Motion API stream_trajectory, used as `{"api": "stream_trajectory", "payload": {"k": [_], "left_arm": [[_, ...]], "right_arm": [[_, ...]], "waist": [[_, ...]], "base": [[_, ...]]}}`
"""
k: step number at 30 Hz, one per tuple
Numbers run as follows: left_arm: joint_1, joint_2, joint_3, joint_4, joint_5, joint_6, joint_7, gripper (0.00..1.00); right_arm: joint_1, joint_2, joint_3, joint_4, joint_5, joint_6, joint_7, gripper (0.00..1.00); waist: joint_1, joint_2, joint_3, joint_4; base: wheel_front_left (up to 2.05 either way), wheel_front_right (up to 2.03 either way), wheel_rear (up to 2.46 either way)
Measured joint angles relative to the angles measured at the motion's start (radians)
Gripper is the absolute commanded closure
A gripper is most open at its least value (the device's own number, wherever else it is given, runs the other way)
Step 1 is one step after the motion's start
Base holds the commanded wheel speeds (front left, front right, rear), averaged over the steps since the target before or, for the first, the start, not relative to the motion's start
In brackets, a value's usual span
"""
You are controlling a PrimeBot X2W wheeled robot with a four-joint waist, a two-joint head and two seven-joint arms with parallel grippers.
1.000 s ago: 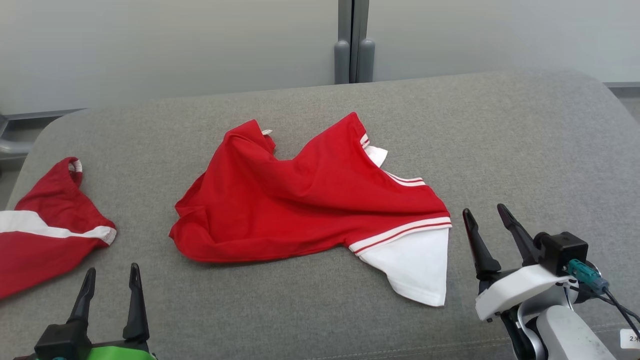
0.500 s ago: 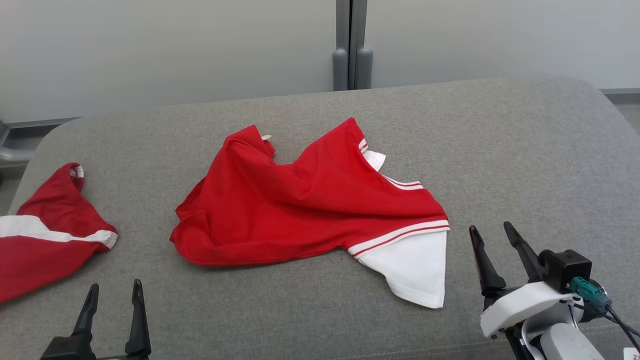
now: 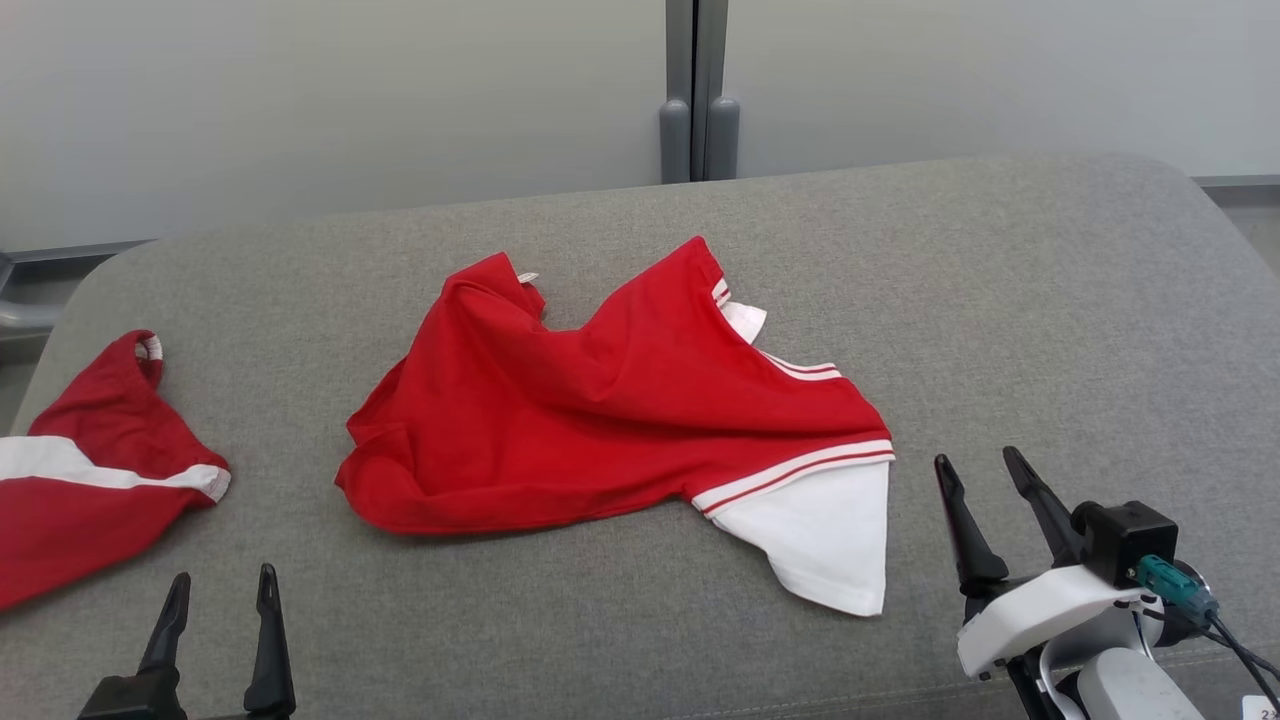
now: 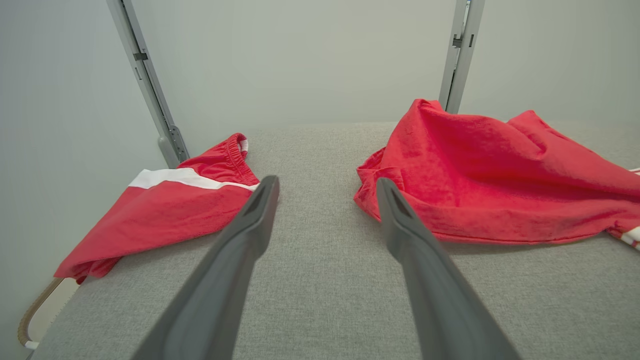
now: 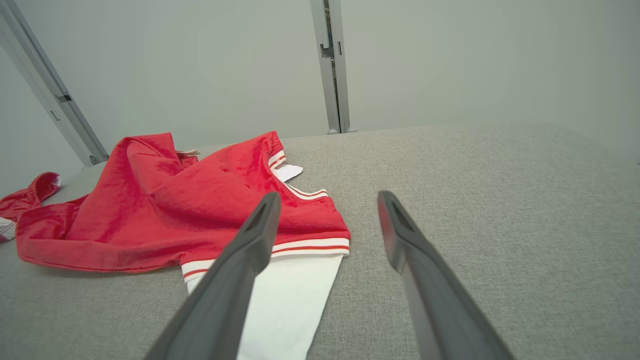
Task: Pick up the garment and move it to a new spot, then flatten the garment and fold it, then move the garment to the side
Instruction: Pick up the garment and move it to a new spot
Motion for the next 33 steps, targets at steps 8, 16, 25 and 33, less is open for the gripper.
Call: {"api": "stream_trajectory", "payload": {"k": [8, 16, 25, 33], "left_arm": [[0.0, -0.003, 0.006, 0.0, 0.002, -0.003, 0.0, 0.0], [-0.002, -0.005, 0.009, 0.001, 0.008, -0.009, 0.0, 0.0], [-0.02, -0.003, -0.011, 0.013, 0.019, -0.016, 0.0, 0.0], [-0.122, 0.073, -0.099, 0.118, 0.0, -0.028, 0.015, 0.0]], "right_arm": [[0.0, 0.001, -0.002, 0.0, -0.005, 0.0, 0.0, 0.0], [0.0, 0.002, -0.003, -0.002, -0.006, 0.0, 0.0, 0.0], [0.0, -0.001, 0.004, 0.009, -0.006, 0.0, 0.0, 0.0], [-0.026, -0.007, 0.058, 0.086, 0.028, 0.0, 0.025, 0.0]], "waist": [[0.0, 0.0, 0.001, -0.003], [0.0, 0.0, 0.005, -0.006], [0.0, 0.0, 0.012, -0.005], [0.0, 0.0, 0.034, -0.005]], "base": [[0.0, 0.0, 0.0], [0.0, 0.0, 0.0], [0.0, 0.0, 0.0], [0.0, 0.0, 0.0]]}}
